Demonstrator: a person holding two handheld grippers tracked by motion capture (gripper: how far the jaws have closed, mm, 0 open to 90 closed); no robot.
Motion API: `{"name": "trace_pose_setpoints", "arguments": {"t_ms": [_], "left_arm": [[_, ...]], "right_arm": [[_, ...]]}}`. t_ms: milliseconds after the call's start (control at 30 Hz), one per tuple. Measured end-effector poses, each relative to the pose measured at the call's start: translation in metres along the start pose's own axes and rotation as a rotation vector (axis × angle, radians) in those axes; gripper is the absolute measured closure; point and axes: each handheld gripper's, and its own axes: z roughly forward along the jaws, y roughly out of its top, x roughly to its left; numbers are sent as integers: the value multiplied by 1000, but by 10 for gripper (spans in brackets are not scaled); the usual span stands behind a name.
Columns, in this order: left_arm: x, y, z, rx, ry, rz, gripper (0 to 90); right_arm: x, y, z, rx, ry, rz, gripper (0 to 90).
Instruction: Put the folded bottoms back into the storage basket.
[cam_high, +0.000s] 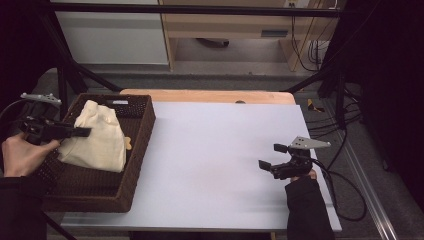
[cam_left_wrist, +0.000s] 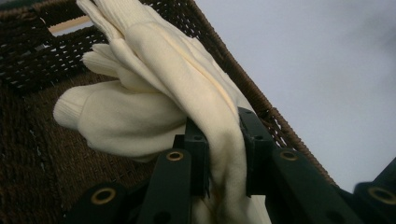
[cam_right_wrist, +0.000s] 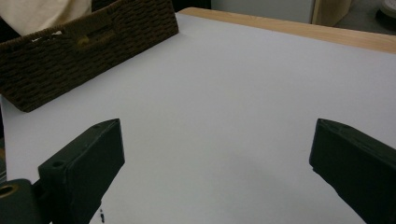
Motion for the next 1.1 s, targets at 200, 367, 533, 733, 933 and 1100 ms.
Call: {"name": "trace_pose_setpoints", "arguments": {"t_ms": [200, 367, 533, 733, 933, 1100], "left_arm": [[0, -3, 10, 33, 0, 13, 758], [-1, -4, 20, 52, -8, 17, 758], [0, -6, 29, 63, -18, 15, 757], [0, -8, 40, 81, -24, 14, 757], [2, -12, 50, 94, -36, 6, 757], [3, -13, 57, 103, -38, 6, 757]], "right_arm": [[0, 0, 0, 0, 0, 0, 34], [0, 0, 0, 0, 0, 0, 33], [0, 0, 0, -3, 0, 2, 33], [0, 0, 0, -2, 0, 2, 34], [0, 0, 0, 0, 2, -2, 33], [0, 0, 0, 0, 2, -2, 33]]}}
